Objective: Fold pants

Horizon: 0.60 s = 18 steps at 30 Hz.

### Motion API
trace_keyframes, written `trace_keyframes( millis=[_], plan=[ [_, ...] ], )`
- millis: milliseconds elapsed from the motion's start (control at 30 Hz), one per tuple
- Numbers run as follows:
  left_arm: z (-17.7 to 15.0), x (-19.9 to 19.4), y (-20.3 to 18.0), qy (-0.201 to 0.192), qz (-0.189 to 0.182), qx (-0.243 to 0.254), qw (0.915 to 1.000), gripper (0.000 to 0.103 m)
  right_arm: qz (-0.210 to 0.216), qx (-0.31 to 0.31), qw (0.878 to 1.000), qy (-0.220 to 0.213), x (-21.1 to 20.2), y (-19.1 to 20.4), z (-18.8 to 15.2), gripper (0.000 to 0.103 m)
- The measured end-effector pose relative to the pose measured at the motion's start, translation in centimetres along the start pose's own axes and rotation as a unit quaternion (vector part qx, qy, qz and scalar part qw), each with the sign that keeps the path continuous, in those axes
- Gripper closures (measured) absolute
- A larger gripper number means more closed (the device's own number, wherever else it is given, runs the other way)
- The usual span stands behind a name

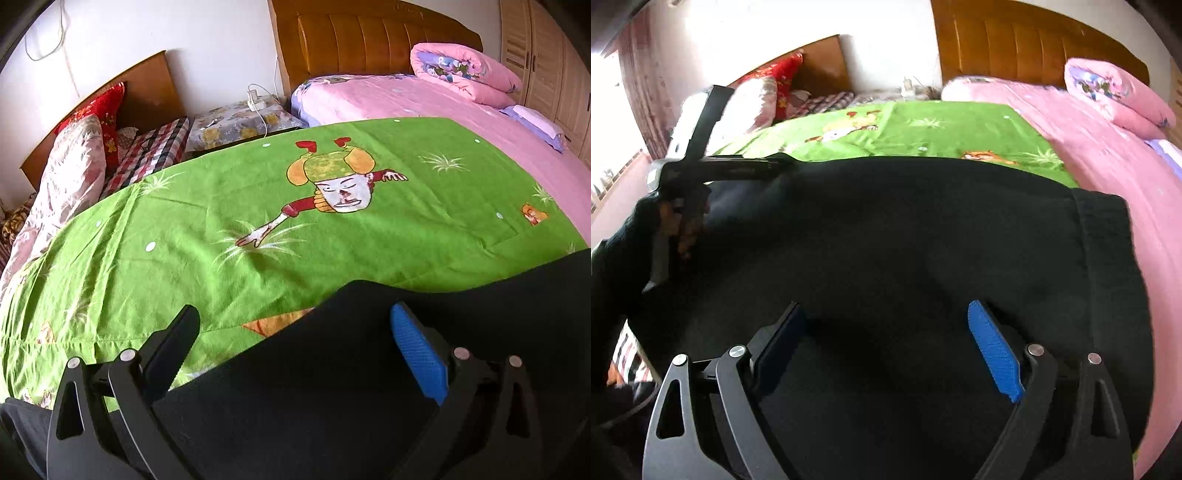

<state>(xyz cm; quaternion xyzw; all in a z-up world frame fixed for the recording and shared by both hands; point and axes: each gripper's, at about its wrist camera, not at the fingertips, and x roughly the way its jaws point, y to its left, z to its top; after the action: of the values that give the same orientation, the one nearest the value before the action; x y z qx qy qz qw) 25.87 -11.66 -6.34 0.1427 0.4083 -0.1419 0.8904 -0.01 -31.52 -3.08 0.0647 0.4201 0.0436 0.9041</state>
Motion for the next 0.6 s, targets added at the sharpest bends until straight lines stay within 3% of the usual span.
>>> trace_keyframes(
  millis=[133,200,367,600],
  plan=[
    [0.0,0.0,0.0,0.0,-0.001,-0.001,1.0,0.001,-0.017,-0.002,0.999,-0.032,-2.6,1.0,-1.0,0.015],
    [0.0,0.0,0.0,0.0,-0.003,-0.002,1.0,0.001,-0.033,-0.008,0.999,-0.007,-1.9,0.8,-1.8,0.015],
    [-0.1,0.0,0.1,0.001,-0.006,-0.005,1.0,0.001,-0.034,-0.022,0.999,-0.018,-3.1,0.3,-3.3,0.015],
    [-0.5,-1.3,0.6,-0.003,-0.015,-0.01,0.9998,0.002,-0.066,-0.035,0.997,-0.028,-5.0,1.3,-4.0,0.015]
  ],
)
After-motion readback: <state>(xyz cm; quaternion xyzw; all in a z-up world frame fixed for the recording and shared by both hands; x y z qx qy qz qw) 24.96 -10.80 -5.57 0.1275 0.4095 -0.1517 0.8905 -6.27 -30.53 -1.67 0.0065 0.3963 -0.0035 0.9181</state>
